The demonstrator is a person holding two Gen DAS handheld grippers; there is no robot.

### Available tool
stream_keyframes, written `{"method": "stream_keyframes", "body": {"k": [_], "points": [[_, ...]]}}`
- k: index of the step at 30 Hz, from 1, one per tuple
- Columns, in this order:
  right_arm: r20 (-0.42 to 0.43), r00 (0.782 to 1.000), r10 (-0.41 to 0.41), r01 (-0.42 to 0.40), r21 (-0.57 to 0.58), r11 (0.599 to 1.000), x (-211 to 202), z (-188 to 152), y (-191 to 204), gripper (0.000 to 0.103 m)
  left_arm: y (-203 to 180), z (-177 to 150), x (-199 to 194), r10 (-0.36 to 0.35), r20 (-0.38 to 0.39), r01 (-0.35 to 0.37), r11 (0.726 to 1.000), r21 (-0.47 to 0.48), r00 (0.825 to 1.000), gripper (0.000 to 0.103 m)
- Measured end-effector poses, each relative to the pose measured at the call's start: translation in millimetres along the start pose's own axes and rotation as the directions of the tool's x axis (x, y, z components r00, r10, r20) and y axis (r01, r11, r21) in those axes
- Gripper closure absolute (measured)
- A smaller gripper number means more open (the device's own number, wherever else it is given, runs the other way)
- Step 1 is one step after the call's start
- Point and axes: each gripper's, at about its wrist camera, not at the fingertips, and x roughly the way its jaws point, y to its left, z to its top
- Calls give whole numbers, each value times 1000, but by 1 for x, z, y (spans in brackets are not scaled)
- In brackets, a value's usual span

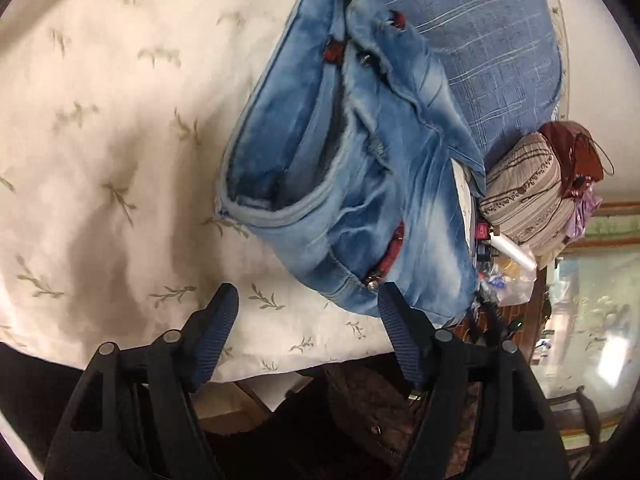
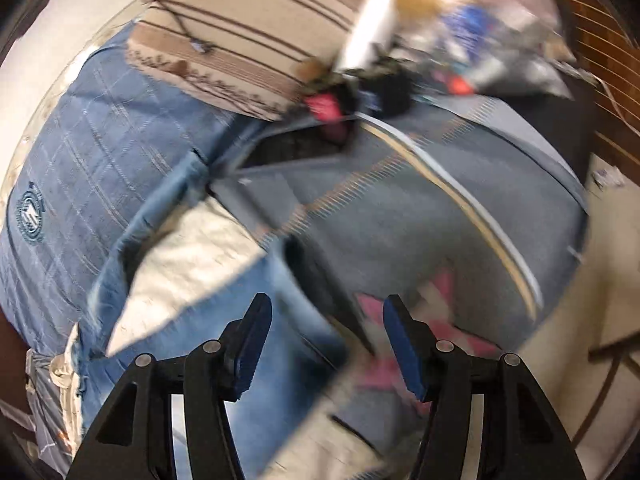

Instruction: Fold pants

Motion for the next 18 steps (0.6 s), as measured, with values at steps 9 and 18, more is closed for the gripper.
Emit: {"method": "stream_keyframes", "body": {"k": [9,18], "points": [[36,980,193,-188,-117,975,-22,14,43,93,-42,13,-9,37,114,-43,998,46,993,89],[-41,991,-127,120,-145,982,2,-7,10,80,-1,-5,9,160,49,-159,987,-25,986,88]]}}
